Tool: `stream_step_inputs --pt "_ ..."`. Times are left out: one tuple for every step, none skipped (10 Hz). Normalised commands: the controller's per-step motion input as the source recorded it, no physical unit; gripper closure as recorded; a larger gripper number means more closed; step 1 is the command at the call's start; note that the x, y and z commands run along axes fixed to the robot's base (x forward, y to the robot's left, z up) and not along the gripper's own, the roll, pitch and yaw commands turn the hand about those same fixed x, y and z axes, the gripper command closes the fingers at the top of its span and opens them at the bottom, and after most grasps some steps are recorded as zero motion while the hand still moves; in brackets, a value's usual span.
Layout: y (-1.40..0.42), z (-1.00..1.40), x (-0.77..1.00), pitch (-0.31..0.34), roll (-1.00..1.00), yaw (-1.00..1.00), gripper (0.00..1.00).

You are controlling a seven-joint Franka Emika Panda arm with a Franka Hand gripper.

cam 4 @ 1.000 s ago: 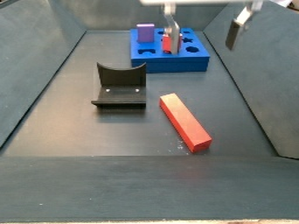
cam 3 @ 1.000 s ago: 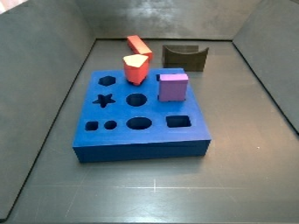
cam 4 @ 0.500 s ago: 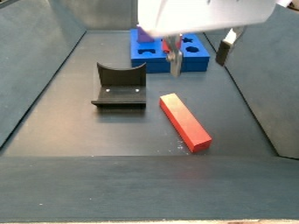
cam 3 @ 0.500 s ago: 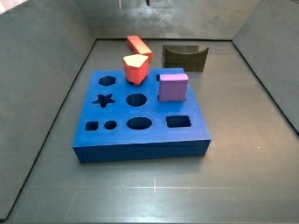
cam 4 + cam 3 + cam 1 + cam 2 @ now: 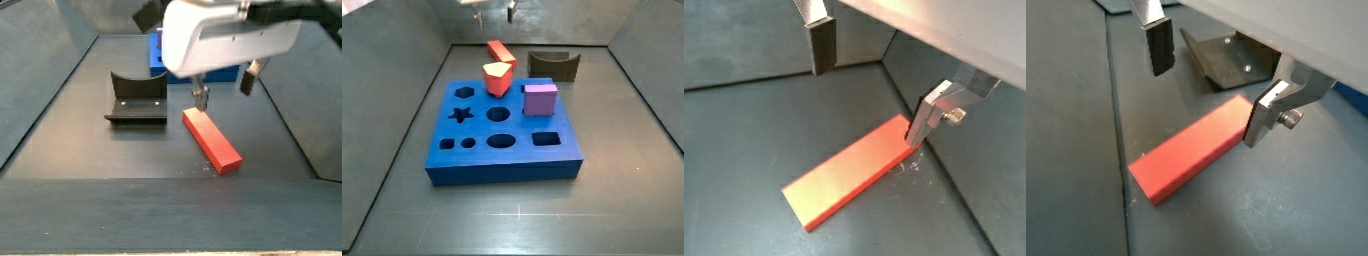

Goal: Pick up the rectangle object. Move up. Place the rectangle object on the fixture. Regrasp the rectangle object. Move to above the board. Insert the rectangle object.
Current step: Pick up the rectangle object.

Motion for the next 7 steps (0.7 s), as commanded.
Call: stream_step_inputs --pt "0.0 -0.73 -0.07 -0.226 0.14 0.08 0.0" --pt "0.0 -0.75 -0.05 -0.22 0.13 0.07 0.0" --pt "0.0 -0.78 -0.01 -0.211 0.12 0.05 0.0" --pt "0.0 -0.8 0.0 -0.203 0.1 0.03 0.0" --pt "0.0 -0.79 -0.02 -0.21 0.11 0.02 0.0" --pt "0.0 -0.78 -0.05 -0.219 0.11 0.0 0.0" --pt "0.0 -0.77 -0.06 -0.221 0.11 0.0 0.0"
